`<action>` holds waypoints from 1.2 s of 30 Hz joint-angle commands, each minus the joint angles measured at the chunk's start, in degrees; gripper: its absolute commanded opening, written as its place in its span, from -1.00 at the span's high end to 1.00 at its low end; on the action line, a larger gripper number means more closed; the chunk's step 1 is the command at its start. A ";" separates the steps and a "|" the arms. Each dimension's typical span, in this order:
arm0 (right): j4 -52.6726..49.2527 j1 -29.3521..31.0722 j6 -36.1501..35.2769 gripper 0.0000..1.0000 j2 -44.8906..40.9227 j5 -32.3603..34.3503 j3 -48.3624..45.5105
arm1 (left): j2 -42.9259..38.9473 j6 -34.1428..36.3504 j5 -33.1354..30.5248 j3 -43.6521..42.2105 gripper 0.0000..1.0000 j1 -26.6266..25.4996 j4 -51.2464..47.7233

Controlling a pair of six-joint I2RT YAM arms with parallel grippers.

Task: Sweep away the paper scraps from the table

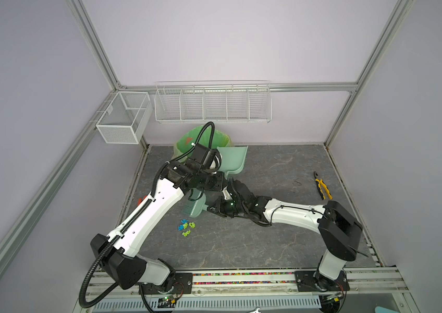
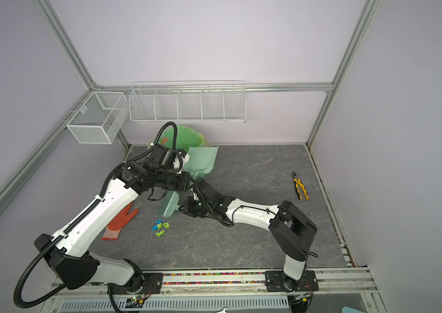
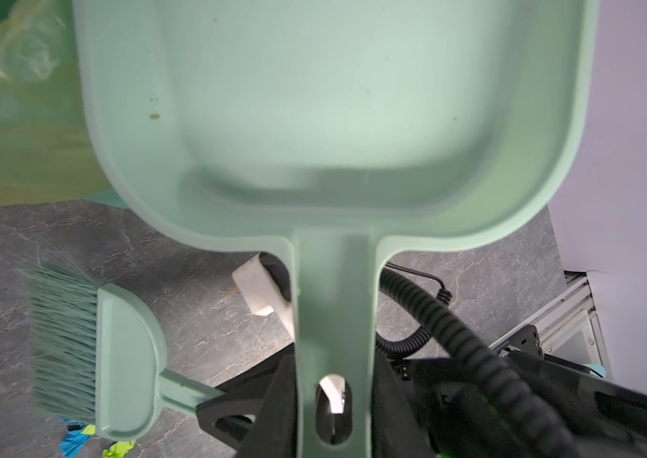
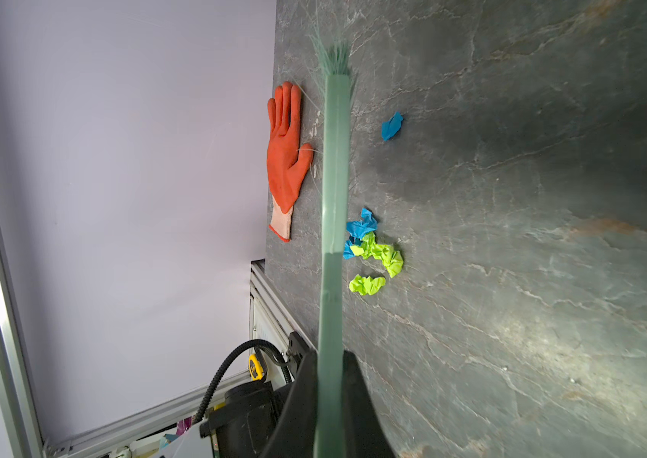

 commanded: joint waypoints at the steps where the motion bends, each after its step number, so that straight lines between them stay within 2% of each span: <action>1: 5.92 0.66 4.23 0.86 0.65 3.06 0.74 | 1.06 1.24 -2.60 1.57 1.00 -0.01 -3.05; 10: 7.34 2.10 8.10 0.86 7.11 2.32 5.01 | 1.37 1.73 -4.29 1.44 1.00 0.01 -3.56; 15: 2.90 4.00 8.65 0.85 9.66 2.95 8.58 | 1.43 1.71 -4.09 1.39 1.00 -0.01 -3.43; 21: -0.79 5.14 8.94 0.85 9.19 4.69 7.83 | 1.81 1.83 -4.29 1.60 1.00 -0.01 -3.71; 30: -3.79 5.20 9.02 0.86 8.57 3.58 5.00 | 2.20 1.65 -4.90 1.57 1.00 -0.01 -3.48; 36: -7.40 4.69 7.66 0.86 5.15 4.18 2.49 | 2.16 1.50 -4.90 2.05 1.00 -0.01 -3.94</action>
